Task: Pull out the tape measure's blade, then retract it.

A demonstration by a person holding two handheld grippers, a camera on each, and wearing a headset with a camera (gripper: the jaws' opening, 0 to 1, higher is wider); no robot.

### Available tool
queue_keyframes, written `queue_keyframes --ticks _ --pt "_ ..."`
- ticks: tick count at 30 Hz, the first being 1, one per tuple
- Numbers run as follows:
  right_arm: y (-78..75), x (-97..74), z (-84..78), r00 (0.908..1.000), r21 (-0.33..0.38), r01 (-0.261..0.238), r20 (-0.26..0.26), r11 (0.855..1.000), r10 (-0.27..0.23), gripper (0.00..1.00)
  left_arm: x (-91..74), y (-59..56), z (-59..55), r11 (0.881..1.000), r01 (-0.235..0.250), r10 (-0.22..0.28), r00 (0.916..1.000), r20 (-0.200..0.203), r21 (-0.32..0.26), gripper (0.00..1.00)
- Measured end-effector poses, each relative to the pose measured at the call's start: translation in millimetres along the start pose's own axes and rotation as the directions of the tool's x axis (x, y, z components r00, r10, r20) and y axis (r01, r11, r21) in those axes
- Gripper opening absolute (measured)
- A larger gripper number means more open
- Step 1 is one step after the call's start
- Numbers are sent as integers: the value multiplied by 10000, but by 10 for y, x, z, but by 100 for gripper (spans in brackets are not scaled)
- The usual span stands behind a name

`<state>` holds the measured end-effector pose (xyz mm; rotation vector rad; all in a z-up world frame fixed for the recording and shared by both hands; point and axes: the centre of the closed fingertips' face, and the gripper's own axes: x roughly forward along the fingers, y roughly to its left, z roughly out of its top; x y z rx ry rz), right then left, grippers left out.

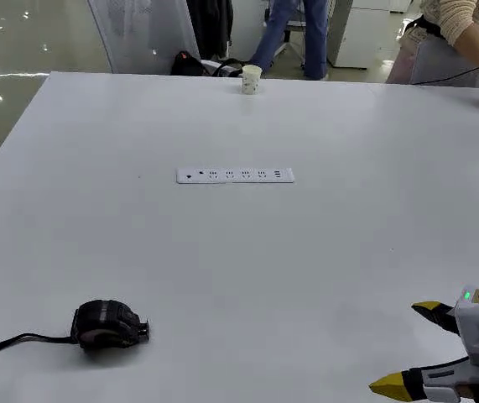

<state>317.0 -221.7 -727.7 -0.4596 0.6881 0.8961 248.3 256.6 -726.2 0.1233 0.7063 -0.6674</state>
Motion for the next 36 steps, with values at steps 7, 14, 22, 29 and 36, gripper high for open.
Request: queue_keyframes --ticks 7,14,22,29,36 --pt "205 154 -60 9939 12 -1030 -400 9947 1030 99 56 3 -107 9982 336 -295 9964 -795 504 99" --pt "316 312 5 9877 232 -1522 -334 9881 1529 99 119 -37 -141 9923 755 -615 9884 -1387 977 99" --pt "330 455 153 9838 -124 -1748 -434 9845 1741 99 207 -12 -84 9762 1250 -875 9747 -2055 1773 99" --pt "302 536 311 9826 -162 -1834 -345 9829 1827 99 286 21 -19 9604 1777 -1179 9571 -2646 2146 96" --pt "368 634 447 9765 -598 -2140 -395 9750 2119 99 419 -41 50 9408 2262 -1436 9406 -3076 2525 96"
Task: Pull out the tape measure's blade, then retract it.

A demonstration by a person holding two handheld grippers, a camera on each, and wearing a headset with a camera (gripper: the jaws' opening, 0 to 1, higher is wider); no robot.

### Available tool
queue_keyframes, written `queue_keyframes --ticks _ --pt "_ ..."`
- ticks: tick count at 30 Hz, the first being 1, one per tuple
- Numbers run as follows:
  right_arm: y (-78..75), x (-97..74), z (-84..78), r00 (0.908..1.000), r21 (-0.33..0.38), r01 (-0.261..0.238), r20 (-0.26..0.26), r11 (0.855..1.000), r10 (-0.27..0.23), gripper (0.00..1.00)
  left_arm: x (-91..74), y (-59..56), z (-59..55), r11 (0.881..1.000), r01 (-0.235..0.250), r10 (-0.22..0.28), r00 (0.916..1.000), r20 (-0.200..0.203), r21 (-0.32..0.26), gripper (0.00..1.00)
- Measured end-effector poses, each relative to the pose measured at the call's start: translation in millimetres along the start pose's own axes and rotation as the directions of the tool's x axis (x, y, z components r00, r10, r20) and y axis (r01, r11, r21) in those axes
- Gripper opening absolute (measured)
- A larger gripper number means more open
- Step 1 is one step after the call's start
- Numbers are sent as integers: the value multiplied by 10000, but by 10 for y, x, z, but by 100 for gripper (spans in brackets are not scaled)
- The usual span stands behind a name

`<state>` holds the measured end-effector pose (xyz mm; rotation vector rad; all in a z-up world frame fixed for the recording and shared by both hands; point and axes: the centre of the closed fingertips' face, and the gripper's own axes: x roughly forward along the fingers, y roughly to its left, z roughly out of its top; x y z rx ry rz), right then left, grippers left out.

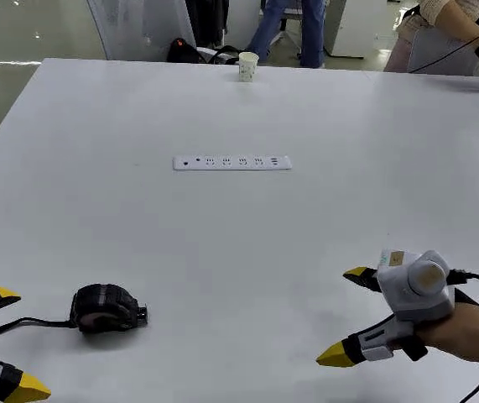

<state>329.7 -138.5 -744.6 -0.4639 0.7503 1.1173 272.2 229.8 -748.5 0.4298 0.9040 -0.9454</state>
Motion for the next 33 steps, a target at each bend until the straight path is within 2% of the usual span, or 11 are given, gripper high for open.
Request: queue_keyframes --ticks 5,14,18,21,27,33 --pt "-1 78 98 9999 -201 -139 5 9997 140 99 76 -18 105 9987 279 -270 9994 -216 419 96" --pt "41 211 291 9989 -758 -465 -54 9960 462 99 187 75 306 9893 498 -409 9969 -670 1368 96" --pt "42 269 344 9982 -1019 -597 -127 9930 587 99 228 124 376 9803 558 -385 9948 -938 1893 96" --pt "64 316 387 9963 -1144 -856 -76 9897 853 99 259 153 426 9690 617 -350 9928 -1142 2394 96" --pt "43 380 424 9958 -1319 -912 -236 9871 888 99 334 157 507 9608 811 -486 9907 -1268 2651 94" --pt "40 452 457 9953 -1370 -953 -314 9860 918 99 443 168 523 9543 955 -568 9883 -1418 2833 91"
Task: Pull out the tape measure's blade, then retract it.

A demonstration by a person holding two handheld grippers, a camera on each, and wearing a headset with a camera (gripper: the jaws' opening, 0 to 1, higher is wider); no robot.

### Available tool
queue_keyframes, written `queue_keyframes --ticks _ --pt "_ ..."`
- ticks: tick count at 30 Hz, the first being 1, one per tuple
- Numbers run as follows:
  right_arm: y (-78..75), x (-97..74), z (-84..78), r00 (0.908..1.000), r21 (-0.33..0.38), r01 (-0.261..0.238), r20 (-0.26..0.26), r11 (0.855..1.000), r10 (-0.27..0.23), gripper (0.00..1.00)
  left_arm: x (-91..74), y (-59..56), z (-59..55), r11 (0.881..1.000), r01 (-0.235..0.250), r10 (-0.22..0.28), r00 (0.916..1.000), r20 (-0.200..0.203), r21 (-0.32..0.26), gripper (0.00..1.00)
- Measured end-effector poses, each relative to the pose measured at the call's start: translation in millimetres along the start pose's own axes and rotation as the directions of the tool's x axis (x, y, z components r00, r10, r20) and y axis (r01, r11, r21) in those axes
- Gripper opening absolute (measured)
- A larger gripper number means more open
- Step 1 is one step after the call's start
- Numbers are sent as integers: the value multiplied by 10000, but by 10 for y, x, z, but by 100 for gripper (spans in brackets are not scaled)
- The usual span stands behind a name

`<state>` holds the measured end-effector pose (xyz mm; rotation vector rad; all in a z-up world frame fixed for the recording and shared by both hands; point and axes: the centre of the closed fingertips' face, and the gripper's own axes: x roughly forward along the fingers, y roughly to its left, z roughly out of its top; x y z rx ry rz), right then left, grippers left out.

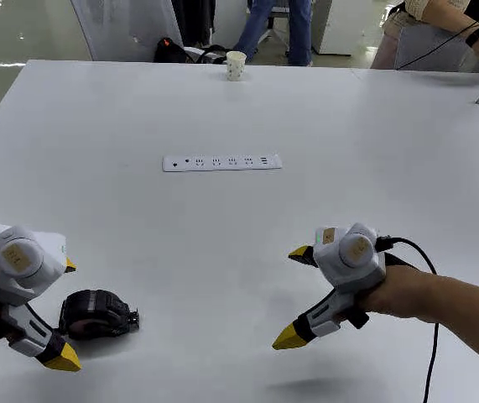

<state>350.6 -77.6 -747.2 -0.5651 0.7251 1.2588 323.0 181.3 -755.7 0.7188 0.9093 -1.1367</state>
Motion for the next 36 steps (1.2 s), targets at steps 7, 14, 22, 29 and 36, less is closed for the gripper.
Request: queue_keyframes --ticks 7,14,22,29,36 --pt "84 135 67 9996 50 -272 -122 9996 272 99 70 29 22 9995 89 -87 9999 -74 314 85" --pt "107 234 211 9990 -325 -430 106 9985 434 99 100 18 79 9976 206 -207 9998 14 663 78" --pt "27 381 288 9985 -414 -545 9 9977 546 99 211 26 86 9963 327 -310 9993 -225 798 69" --pt "38 518 384 9977 -503 -677 43 9964 680 99 248 22 48 9957 539 -505 9977 -456 756 62" --pt "104 664 527 9958 -702 -911 42 9934 916 99 250 -1 78 9958 708 -682 9966 -460 579 50"
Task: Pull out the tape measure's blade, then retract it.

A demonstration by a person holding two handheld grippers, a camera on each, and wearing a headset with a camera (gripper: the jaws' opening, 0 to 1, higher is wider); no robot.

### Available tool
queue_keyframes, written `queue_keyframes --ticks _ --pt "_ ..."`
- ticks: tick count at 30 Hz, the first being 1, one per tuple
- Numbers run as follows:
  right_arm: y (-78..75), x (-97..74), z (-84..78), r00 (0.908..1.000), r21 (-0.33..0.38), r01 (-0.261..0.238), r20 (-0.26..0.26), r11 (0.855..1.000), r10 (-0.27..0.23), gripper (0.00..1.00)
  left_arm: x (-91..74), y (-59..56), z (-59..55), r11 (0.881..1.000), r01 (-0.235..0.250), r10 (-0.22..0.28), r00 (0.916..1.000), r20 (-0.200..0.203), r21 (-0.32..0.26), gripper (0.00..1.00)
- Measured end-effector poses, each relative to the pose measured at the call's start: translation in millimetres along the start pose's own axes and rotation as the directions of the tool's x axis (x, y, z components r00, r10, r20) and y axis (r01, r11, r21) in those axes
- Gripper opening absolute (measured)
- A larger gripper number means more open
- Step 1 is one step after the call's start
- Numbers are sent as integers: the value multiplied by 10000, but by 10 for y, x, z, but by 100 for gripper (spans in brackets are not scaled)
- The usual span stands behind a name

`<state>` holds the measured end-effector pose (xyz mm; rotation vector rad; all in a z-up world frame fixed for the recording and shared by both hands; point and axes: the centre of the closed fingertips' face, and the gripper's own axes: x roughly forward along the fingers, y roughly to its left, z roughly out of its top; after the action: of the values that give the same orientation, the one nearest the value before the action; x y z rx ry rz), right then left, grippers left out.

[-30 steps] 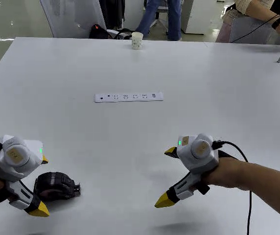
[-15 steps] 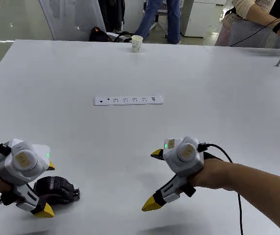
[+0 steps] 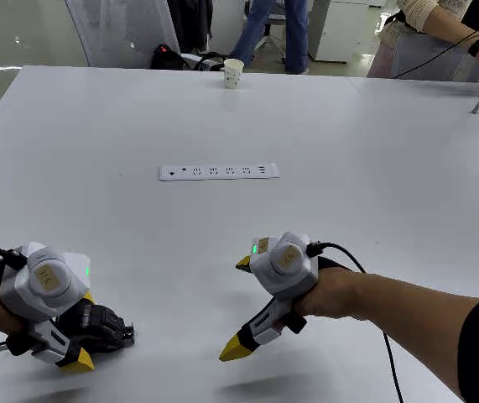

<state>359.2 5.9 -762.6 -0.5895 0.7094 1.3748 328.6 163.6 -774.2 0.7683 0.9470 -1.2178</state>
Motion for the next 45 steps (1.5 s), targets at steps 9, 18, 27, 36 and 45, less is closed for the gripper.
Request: queue_keyframes --ticks 9,18,27,36,45 --pt "86 85 94 9997 -260 -254 20 9993 254 99 3 129 -5 9985 -518 519 9986 -31 194 35" --pt "89 140 148 9992 -424 -381 86 9984 385 94 30 139 -8 9945 -757 778 9966 -258 729 32" --pt "110 262 210 9985 -406 -538 117 9977 543 93 25 121 2 9957 -727 727 9974 23 567 32" --pt "129 434 287 9975 -580 -699 -107 9959 694 92 26 129 7 9950 -831 812 9960 363 548 32" --pt "203 648 465 9941 -960 -1087 -151 9894 1077 87 30 143 15 9948 -864 839 9954 467 543 32"
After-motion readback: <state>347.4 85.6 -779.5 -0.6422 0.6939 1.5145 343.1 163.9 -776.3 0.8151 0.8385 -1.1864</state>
